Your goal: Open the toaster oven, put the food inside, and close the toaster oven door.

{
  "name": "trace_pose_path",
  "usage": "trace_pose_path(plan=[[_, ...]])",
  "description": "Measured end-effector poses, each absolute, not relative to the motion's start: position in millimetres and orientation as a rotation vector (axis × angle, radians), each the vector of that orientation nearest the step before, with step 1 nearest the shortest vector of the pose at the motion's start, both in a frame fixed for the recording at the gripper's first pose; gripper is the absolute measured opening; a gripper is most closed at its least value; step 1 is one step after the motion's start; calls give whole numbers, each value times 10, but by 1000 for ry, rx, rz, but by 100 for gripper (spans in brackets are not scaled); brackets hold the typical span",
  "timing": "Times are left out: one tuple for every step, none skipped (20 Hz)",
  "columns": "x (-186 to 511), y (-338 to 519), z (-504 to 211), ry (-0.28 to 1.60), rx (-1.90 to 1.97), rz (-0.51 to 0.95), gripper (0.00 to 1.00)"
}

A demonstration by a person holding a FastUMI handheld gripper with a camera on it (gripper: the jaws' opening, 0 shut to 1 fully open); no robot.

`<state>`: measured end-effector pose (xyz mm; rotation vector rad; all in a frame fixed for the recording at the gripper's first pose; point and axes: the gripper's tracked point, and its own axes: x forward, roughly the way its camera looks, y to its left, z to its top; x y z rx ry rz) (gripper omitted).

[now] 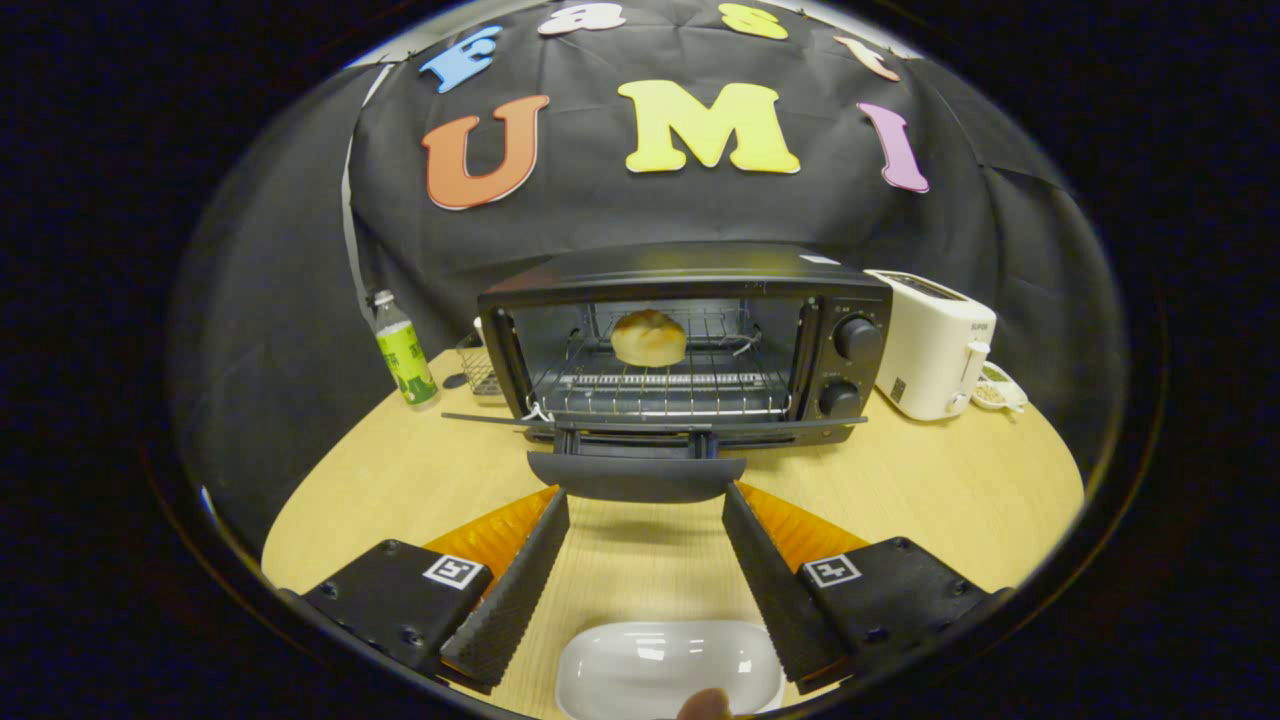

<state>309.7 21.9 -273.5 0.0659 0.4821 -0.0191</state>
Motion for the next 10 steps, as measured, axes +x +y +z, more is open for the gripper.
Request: trace_pose_path(plan=[[3160,191,-2677,464,60,-29,100],[3225,169,-2628,445,57,-31,100],[3285,158,-2588,434,62,-32,100],[3339,155,-2563,427,78,-32,100],[3386,125,-2521,416,80,-40,100],[3419,91,-2459,396,79,-44,100],[3431,64,-2404,382,73,-49,100],[3427,42,-2340,362,64,-51,100],[3407,20,-2271,348,54,-55,100],[3365,-3,-2178,328,41,-55,100]])
